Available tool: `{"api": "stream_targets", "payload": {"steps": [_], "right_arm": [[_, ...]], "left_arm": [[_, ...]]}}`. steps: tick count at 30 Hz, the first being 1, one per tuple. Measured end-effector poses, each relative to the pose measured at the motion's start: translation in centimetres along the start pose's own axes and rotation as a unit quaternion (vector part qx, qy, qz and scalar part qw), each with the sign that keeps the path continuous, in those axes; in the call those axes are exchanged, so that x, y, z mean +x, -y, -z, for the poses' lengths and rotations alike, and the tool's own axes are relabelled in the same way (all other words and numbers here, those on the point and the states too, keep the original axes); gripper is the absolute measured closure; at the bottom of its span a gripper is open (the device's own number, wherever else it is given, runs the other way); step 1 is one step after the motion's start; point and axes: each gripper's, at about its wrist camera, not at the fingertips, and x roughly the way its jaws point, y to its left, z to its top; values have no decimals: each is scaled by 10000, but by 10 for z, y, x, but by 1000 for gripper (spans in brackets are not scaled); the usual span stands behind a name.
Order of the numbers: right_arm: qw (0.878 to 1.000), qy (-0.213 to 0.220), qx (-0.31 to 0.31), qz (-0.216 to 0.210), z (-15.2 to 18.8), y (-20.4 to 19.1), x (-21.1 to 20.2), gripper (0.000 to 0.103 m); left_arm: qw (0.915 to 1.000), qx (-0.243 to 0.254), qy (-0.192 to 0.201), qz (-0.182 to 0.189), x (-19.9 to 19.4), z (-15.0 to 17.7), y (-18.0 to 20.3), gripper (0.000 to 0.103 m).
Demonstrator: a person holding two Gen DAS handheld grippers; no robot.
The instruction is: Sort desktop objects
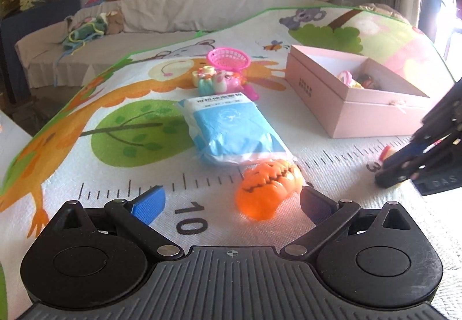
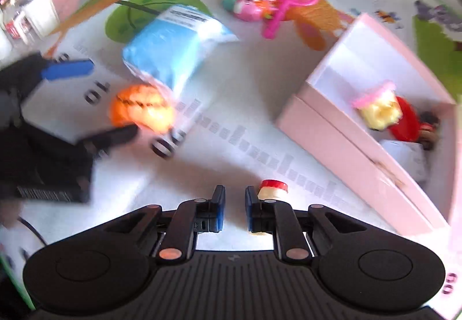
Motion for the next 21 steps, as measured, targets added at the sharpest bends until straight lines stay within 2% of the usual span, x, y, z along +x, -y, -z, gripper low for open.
{"api": "stream_targets", "payload": {"steps": [2,3,5,10,11,15,17,21], "right_arm": [[9990,230,-112,369,18,9,-2,77],[9980,345,-107,519,27,14,-5,76],[9956,561,99,738,45,30,-12,69],[9844,1077,1227,658,90,80,-33,49],[9816,1151,1388,634,98,87,-36,44],[9724,1329,1819,601,129,104,-37,39],[9715,1357,1883,485,138,105,-33,38],[9680,1546,1951,310,137,103,-23,38]], "left_arm": [[9999,0,-82,62,0,0,5,1],[9999,13,-122,118,1,0,8,1],[9995,62,-172,241,3,0,17,1],[9978,255,-221,567,8,-2,47,1],[9966,294,-226,741,8,-3,54,1],[9842,422,-336,1687,0,-2,81,1],[9837,573,-295,1677,-6,0,93,1],[9907,804,-257,1066,-8,-1,103,1]]}}
